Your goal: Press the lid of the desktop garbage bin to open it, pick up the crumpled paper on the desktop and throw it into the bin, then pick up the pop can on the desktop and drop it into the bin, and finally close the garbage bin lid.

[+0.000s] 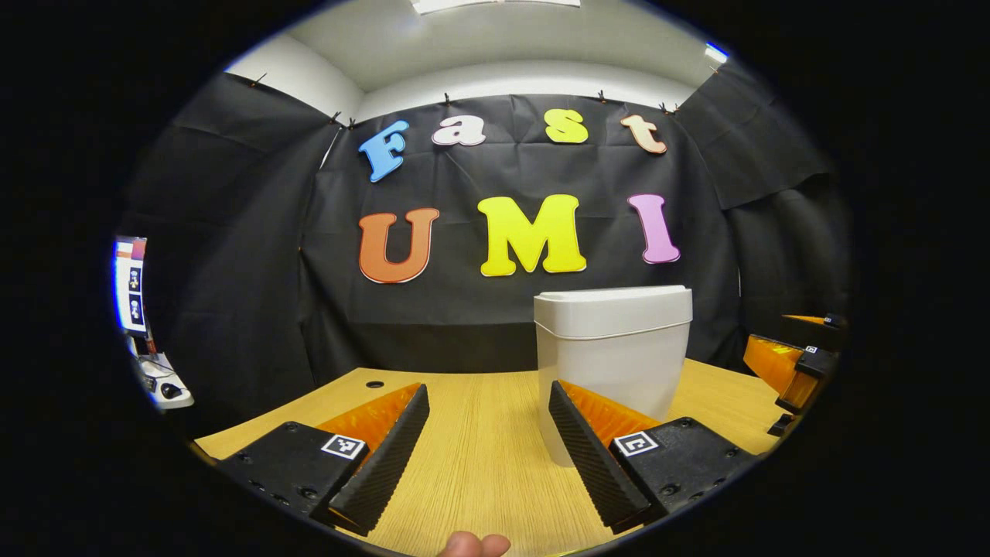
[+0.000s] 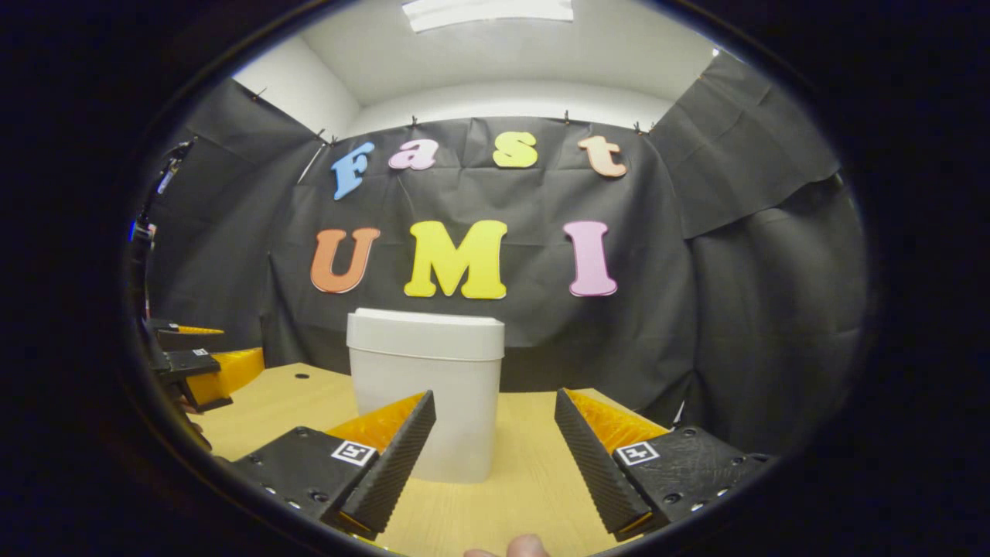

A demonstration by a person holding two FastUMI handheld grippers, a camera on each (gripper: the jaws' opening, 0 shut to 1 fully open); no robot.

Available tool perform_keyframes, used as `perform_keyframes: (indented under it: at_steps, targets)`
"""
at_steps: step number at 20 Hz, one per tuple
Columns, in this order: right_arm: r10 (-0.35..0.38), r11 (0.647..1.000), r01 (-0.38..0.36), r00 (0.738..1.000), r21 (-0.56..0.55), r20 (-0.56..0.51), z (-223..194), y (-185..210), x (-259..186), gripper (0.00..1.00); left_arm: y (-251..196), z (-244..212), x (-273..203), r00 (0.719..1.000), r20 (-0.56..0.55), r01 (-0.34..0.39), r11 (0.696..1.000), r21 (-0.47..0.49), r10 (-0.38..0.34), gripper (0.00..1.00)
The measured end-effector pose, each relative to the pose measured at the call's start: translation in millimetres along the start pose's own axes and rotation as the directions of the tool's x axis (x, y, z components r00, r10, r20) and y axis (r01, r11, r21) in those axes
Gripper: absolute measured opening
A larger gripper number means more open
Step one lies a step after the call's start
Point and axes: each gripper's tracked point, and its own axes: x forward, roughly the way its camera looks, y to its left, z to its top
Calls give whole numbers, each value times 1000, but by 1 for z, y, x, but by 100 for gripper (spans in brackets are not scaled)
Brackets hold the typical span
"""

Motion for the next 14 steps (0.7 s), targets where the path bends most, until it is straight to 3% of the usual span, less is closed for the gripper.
perform_keyframes:
  at_steps: [14]
  targets:
    - [-10, 1000, 10, 1000, -12, 8, 0, 5, 1, 96, -4, -3, 0, 1000, -11, -4, 1000, -1, 4, 100]
